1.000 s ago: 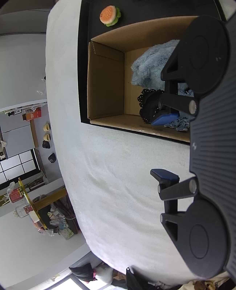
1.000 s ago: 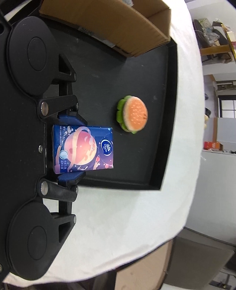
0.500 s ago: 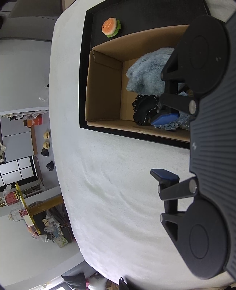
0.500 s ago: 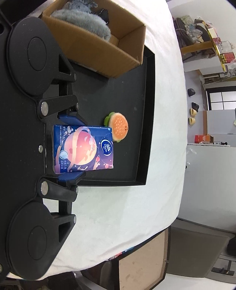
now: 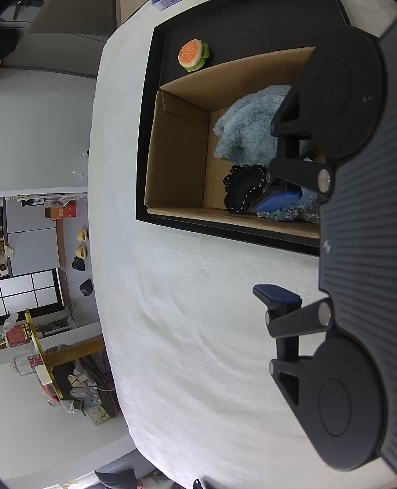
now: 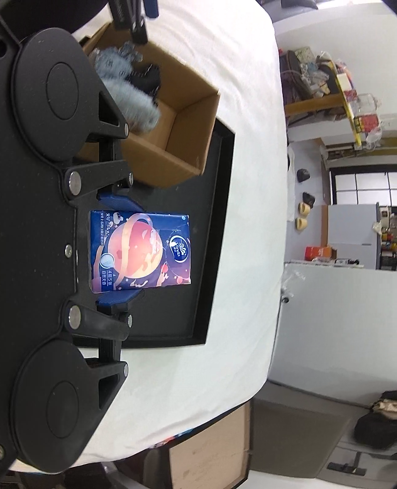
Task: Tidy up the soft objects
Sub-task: 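Lift the tissue pack with the right gripper and carry it over the box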
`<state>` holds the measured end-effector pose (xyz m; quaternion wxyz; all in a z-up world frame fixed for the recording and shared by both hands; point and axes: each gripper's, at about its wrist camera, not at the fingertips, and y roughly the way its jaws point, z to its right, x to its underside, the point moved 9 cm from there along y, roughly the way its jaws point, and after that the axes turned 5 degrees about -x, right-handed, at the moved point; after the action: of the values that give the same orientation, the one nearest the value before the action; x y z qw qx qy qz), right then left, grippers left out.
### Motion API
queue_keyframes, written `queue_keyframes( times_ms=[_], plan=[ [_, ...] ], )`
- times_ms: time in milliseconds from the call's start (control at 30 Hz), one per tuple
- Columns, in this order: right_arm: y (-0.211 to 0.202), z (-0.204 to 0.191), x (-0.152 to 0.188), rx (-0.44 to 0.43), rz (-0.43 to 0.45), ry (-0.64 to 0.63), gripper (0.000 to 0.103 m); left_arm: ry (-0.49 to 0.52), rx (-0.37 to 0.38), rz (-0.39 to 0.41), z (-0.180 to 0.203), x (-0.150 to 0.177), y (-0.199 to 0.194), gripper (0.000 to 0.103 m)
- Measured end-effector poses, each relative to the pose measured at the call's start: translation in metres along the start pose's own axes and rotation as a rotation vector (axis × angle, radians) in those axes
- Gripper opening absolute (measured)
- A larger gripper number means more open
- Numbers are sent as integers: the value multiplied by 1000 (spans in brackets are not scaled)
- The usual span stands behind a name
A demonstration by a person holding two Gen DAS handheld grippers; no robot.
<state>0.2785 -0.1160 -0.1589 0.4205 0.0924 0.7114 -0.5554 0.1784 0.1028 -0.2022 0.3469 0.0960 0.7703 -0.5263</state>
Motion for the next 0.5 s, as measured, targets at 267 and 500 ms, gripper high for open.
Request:
queue_keyframes(
  times_ms=[267,500],
  plan=[
    [-2,-39,-15,-25,25,-38,51,-36,54,-21,-4,4,4,49],
    [4,-69,-15,-46,20,-95,51,-78,84,-25,-10,4,6,46]
  ],
)
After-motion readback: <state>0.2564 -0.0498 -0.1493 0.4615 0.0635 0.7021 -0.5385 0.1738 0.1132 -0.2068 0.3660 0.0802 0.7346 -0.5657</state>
